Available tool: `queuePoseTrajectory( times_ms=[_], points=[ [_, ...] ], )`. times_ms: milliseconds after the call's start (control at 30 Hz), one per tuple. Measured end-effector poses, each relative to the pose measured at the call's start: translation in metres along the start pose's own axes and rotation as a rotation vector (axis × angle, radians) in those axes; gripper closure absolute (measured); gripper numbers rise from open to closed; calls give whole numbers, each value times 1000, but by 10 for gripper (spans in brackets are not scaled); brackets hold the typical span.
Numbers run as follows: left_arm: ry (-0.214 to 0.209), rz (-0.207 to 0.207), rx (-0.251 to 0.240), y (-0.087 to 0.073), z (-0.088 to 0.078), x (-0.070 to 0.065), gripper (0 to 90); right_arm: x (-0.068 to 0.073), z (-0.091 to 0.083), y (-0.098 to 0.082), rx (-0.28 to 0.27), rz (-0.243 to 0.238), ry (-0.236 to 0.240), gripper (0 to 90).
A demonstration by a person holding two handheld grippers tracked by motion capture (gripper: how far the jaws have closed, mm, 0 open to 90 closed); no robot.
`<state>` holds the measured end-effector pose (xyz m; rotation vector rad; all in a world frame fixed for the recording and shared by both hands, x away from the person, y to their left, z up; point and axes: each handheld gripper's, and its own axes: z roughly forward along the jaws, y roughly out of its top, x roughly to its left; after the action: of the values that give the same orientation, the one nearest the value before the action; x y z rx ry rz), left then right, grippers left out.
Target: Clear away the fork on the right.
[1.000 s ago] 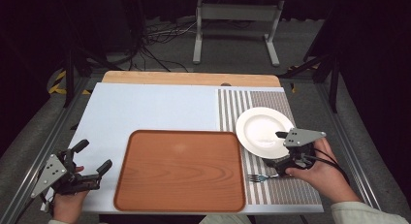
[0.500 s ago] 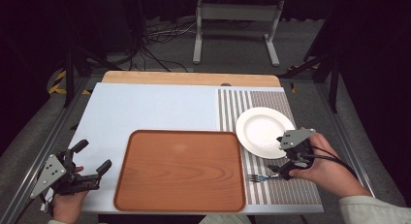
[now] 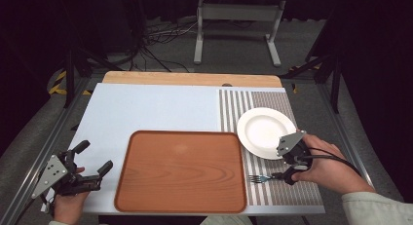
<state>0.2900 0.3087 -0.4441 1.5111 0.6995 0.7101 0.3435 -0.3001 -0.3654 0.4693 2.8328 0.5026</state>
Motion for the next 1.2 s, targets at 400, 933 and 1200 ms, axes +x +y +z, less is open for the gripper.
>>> queuePoseTrajectory(
  times_ms=[400,933,1200],
  points=[
    [4,4,-2,0,-1,0,2,0,11,-1,78,-68,51,220],
    [3,5,-2,0,0,0,2,-1,37,-13,283,-168,122,395],
    [2,3,0,0,0,0,2,-1,44,-11,367,-245,153,620]
  ],
)
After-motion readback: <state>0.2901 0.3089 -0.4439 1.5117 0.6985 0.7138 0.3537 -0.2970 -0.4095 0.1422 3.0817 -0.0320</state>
